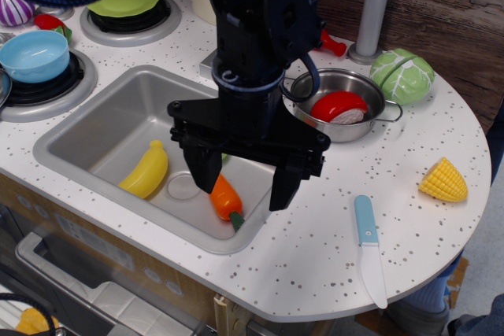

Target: Take sushi out of pan

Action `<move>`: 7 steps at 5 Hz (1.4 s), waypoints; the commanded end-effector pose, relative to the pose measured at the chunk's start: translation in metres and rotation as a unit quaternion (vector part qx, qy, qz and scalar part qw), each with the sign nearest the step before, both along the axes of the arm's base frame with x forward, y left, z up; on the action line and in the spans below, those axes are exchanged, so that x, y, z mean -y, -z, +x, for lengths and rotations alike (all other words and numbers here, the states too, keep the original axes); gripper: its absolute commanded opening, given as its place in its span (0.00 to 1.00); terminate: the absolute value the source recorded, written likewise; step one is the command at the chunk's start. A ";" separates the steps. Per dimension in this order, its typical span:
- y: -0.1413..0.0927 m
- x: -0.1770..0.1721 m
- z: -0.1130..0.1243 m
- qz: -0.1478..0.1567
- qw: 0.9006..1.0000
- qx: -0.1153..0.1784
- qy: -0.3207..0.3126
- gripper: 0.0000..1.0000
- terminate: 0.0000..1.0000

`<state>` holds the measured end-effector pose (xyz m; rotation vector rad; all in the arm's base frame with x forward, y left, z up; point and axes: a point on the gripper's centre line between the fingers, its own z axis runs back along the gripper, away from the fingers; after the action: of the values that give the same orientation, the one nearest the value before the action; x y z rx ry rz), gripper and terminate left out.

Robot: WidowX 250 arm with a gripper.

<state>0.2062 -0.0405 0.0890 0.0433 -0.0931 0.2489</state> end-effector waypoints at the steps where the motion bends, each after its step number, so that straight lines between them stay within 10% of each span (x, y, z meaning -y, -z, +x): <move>1: 0.000 0.000 0.000 0.000 1.000 0.000 0.000 1.00 0.00; 3: -0.015 0.007 0.016 0.004 0.999 0.010 0.035 1.00 0.00; 7: 0.005 -0.021 0.180 0.016 0.957 0.114 0.265 1.00 0.00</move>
<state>0.3896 -0.0226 0.0578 0.0025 -0.3000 -0.2818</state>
